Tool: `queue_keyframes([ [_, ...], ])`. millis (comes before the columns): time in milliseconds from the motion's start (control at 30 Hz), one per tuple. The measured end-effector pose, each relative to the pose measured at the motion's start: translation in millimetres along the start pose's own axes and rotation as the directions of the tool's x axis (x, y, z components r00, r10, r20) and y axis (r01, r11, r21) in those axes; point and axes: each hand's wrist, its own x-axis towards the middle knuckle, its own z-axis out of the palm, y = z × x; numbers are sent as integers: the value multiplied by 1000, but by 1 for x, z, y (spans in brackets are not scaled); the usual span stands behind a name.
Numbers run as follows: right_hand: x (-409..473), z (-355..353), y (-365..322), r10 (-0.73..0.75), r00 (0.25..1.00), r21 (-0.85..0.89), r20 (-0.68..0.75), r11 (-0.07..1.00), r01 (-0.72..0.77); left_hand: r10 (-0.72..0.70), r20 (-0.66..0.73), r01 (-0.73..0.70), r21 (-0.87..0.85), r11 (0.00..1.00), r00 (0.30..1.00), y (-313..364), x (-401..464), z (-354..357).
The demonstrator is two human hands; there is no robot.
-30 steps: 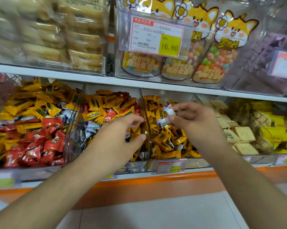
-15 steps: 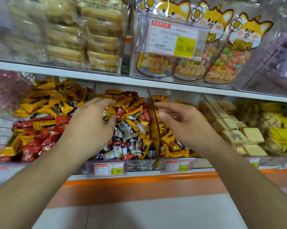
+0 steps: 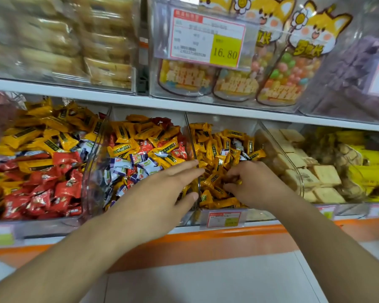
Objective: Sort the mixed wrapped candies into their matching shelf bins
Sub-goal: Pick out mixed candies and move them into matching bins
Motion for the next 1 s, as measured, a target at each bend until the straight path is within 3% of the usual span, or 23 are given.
queue_keyframes([
  [267, 1, 0, 6, -30, 999, 16, 25, 999, 30, -9, 16, 9, 5, 1000, 1000, 3, -2, -4],
  [467, -5, -11, 3, 111, 974, 274, -198, 960, -54, -30, -54, 32, 35, 999, 998, -3, -6, -11],
  [567, -6, -19, -19, 139, 949, 480, -283, 877, 15, -85, -166, 95, 52, 994, 982, -11, -10, -21],
  [700, -15, -27, -69, -7, 984, 740, -181, 658, 141, -184, -318, 199, 14, 980, 930, -20, -13, -38],
  [800, -13, -24, -80, -70, 979, 725, -192, 662, 189, -200, -372, 215, -2, 977, 907, -24, -16, -44],
  [1000, -8, -16, -41, -11, 966, 611, -259, 773, 172, -60, -269, 70, 26, 997, 961, -16, -18, -32],
])
